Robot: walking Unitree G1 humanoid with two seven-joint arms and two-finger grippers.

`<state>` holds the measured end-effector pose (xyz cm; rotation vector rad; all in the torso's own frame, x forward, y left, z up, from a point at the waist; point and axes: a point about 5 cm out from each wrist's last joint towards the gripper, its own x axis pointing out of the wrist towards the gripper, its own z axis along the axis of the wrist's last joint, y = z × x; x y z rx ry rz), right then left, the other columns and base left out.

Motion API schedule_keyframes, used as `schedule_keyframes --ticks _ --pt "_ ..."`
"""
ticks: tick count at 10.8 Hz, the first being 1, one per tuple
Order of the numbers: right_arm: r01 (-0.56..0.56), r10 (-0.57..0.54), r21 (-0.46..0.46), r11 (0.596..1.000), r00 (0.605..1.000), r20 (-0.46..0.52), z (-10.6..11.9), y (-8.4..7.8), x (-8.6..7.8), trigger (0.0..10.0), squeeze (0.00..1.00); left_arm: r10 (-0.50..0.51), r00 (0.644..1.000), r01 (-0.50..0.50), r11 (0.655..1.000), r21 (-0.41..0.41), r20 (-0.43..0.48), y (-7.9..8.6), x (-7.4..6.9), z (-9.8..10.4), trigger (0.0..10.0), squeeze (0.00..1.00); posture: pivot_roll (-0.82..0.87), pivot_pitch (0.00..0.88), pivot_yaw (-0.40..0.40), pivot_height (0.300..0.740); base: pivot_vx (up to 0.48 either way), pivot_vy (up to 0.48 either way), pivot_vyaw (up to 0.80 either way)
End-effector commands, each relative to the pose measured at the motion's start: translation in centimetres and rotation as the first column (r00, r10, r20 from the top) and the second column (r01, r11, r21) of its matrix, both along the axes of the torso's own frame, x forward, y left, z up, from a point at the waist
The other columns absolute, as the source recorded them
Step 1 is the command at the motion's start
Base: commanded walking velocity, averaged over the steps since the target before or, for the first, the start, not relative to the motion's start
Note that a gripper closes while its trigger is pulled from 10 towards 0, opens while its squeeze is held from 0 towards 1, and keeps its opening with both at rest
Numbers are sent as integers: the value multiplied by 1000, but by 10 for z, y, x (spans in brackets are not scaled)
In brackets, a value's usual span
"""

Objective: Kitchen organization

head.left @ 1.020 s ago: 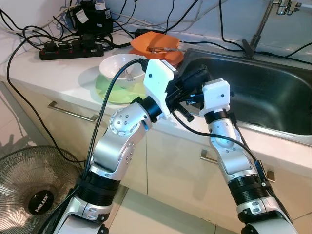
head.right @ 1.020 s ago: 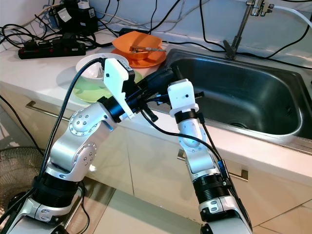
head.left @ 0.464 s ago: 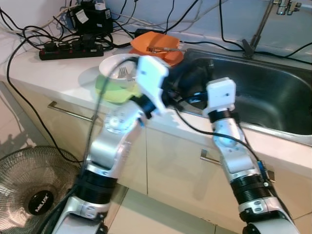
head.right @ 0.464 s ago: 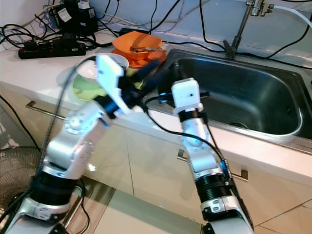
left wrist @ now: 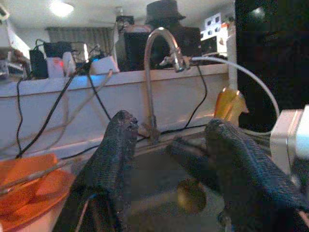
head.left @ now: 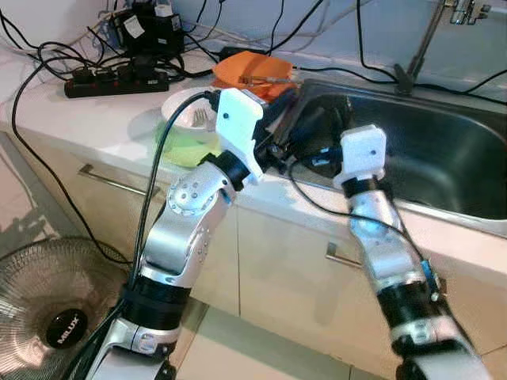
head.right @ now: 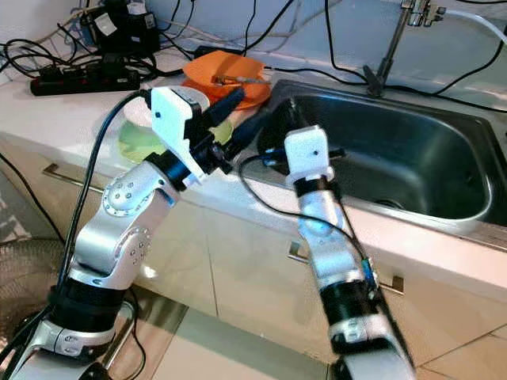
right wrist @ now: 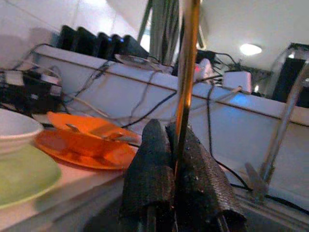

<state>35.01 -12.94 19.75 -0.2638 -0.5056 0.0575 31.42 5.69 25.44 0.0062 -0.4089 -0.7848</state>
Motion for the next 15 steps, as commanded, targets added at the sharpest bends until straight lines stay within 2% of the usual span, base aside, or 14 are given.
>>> schedule_keyframes --ticks 1,2,3,4,5,7,10,12,15 --pt "43 -42 25 999 999 -14 2 -9 5 0 0 21 1000 -20 1000 19 -10 2 2 -5 10000 0 87 41 5 740 0 0 0" --pt "103 -101 29 994 994 -48 2 -21 12 0 0 45 999 -44 999 22 -29 5 3 -10 10000 0 89 39 3 740 0 0 0" --pt "138 -136 26 990 988 -67 6 -30 19 10000 0 64 997 -63 998 25 -45 8 4 -14 10000 0 89 40 2 740 0 0 0" --pt "160 -157 27 987 984 -86 10 -36 25 10000 0 66 996 -65 998 27 -57 10 3 -16 10000 0 90 40 0 740 0 0 0" --pt "181 -176 22 983 971 -160 10 -42 35 10000 0 63 994 -57 996 72 -86 10 3 -23 10000 0 95 44 -2 740 0 0 0" --pt "194 -175 57 979 955 -240 11 -48 47 10000 0 38 987 -10 984 177 -154 4 -2 -44 10000 0 104 47 -7 740 0 0 0" --pt "159 -134 57 986 940 -313 10 -43 56 10000 0 -15 961 87 965 248 -276 -6 -15 -70 10000 0 119 53 -11 740 0 0 0" --pt "155 -119 68 986 921 -370 0 -39 57 10000 0 -38 949 124 959 257 -314 -11 -22 -77 10000 0 131 56 -14 740 0 0 0" --pt "161 -123 53 986 895 -428 -12 -39 57 10000 0 -29 948 117 957 264 -316 -10 -23 -74 10000 0 142 53 -20 740 0 0 0"
